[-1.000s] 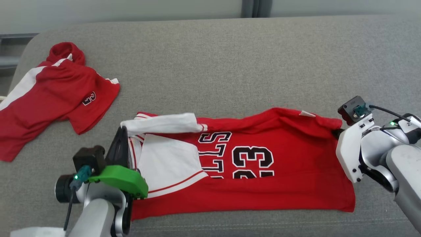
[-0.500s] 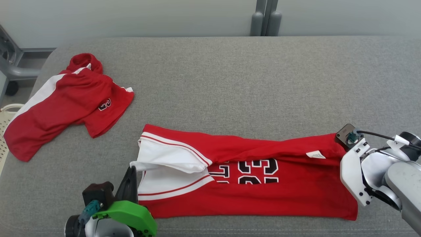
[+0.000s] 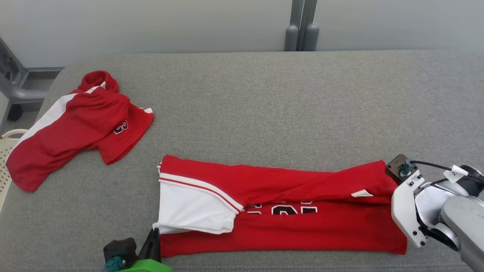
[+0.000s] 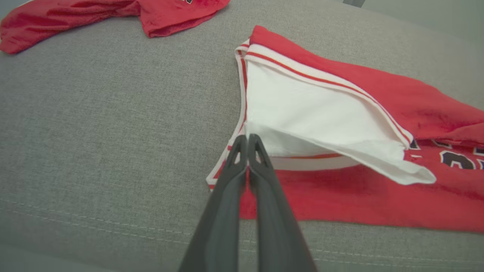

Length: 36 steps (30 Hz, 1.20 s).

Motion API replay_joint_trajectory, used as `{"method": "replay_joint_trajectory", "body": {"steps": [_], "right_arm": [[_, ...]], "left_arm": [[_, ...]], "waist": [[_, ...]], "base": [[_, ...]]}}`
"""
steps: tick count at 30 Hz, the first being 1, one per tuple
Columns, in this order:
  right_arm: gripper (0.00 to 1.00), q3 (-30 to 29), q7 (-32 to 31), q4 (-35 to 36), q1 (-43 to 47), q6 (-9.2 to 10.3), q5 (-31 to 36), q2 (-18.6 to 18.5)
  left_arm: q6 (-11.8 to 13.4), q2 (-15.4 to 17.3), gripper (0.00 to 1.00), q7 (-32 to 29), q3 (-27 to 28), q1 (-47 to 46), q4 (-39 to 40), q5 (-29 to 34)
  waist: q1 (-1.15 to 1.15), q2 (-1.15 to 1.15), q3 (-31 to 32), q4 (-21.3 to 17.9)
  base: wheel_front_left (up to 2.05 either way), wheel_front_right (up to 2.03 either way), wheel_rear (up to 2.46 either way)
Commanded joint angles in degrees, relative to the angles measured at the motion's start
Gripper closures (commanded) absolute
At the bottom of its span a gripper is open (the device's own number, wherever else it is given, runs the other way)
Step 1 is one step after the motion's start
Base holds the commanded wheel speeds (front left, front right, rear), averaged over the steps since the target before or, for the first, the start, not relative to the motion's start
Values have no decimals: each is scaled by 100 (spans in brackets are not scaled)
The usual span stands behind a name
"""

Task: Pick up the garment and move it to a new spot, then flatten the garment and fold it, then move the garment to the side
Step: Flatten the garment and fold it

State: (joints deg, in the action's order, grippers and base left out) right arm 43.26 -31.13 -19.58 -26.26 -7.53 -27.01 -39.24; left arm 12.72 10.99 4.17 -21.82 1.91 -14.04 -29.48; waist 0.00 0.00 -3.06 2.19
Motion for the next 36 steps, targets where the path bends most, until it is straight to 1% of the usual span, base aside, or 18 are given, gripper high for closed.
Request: {"method": "replay_joint_trajectory", "body": {"steps": [1,2,4,5,6,13,17,20,24,28,32,34,36], "right_arm": [[95,-14,45,-33,52,8,-7,17],[0,-135,83,-132,102,8,-55,79],[0,-203,123,-177,124,8,-29,123],[0,-267,157,-222,153,8,-11,182],[0,-320,187,-244,180,8,-3,237],[0,-994,413,-249,609,8,49,497],[0,-1588,598,-129,995,8,202,684],[0,-2198,805,-10,1326,8,339,974],[0,-3027,1162,215,1759,8,633,1548],[0,-3704,1640,509,2096,8,1005,2208],[0,-4226,2202,740,2307,8,1343,2816],[0,-4451,2475,808,2399,8,1436,3122],[0,-4668,2737,853,2464,9,1463,3327]], "left_arm": [[28,35,100,18,4,75,-24,-30],[-19,34,100,-36,-33,113,-115,-61],[-24,47,99,-17,-26,107,-168,-60],[-39,54,55,-47,-40,115,-233,-76],[-35,53,0,-55,-44,118,-277,-80],[-54,132,0,-102,-116,210,-495,-82],[-2,234,0,56,-39,247,-421,-33],[45,304,0,305,59,197,-318,17],[53,345,0,650,133,-1,-158,112],[-83,355,0,920,197,-208,-274,183],[-160,300,0,1046,266,-370,-311,241],[-152,253,0,1063,287,-374,-225,263],[-259,268,0,1087,324,-376,-184,247]], "waist": [[0,0,24,-11],[0,0,52,-26],[0,0,68,-31],[0,0,84,-35],[0,0,103,-37],[0,0,313,14],[0,0,427,70],[0,0,489,113],[0,0,594,156],[0,0,686,173],[0,0,775,166],[0,0,835,167],[0,0,880,168]], "base": [[0,0,0],[0,0,0],[0,0,0],[0,0,0],[0,0,0],[0,0,0],[0,0,0],[0,0,0],[0,0,0],[0,0,0],[0,0,0],[0,0,0],[0,0,0]]}}
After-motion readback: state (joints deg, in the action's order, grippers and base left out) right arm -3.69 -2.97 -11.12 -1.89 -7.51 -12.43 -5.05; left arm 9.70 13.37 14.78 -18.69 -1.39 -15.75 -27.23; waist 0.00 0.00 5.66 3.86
